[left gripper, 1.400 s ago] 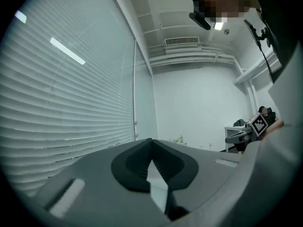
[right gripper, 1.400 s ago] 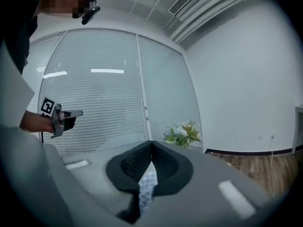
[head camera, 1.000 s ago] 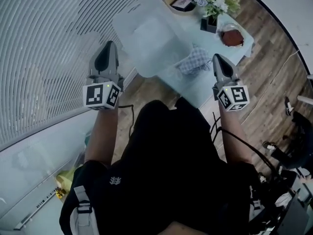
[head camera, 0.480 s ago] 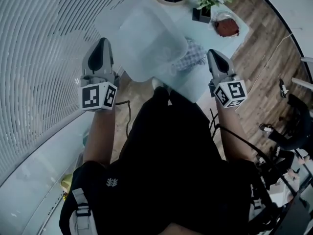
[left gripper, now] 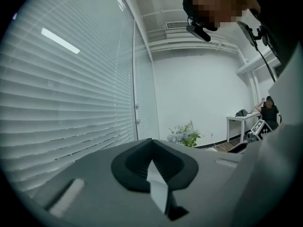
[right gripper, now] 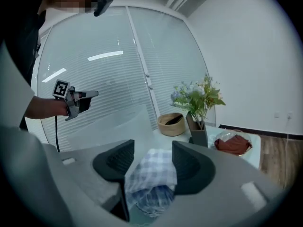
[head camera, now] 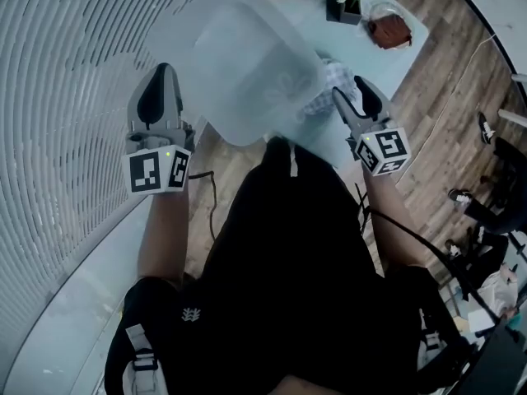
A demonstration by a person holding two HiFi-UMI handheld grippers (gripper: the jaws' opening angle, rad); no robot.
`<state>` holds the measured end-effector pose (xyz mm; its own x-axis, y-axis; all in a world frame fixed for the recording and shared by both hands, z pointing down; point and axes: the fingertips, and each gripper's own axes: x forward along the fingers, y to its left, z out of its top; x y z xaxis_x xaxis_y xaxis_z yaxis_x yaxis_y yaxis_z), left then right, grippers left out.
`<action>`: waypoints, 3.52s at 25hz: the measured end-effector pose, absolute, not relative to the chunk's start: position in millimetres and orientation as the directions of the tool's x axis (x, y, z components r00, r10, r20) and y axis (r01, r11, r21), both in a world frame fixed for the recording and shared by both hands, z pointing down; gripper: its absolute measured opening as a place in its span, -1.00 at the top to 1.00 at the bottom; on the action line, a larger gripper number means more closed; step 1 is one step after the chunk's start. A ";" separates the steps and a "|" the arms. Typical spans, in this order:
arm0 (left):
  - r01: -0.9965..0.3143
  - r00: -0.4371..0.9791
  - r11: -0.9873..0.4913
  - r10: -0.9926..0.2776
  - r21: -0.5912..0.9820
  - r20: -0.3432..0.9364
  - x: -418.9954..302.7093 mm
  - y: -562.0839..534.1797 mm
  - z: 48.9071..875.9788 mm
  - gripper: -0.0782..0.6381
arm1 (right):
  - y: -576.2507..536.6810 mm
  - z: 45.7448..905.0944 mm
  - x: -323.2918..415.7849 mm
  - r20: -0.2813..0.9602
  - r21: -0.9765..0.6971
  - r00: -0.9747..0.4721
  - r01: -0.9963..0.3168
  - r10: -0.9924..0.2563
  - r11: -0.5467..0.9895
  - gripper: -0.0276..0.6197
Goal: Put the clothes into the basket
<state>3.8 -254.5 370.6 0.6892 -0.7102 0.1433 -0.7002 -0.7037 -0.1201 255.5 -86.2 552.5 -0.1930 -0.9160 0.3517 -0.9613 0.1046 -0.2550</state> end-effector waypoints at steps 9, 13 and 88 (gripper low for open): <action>-0.684 0.694 -0.714 -0.700 -0.150 0.169 -3.1 -255.2 389.3 0.77 | -87.0 597.5 247.5 0.413 -0.260 -0.234 -0.957 -0.880 0.133 -0.22; -0.695 0.679 -0.702 -0.711 -0.154 0.183 -6.4 -252.7 394.0 0.77 | -83.1 616.9 244.9 0.453 -0.274 -0.252 -0.952 -0.855 0.135 -0.24; -0.697 0.715 -0.710 -0.698 -0.095 -0.028 13.3 -241.5 294.5 0.77 | -104.9 453.1 320.9 0.372 -0.118 -0.120 -0.990 -0.921 0.081 0.76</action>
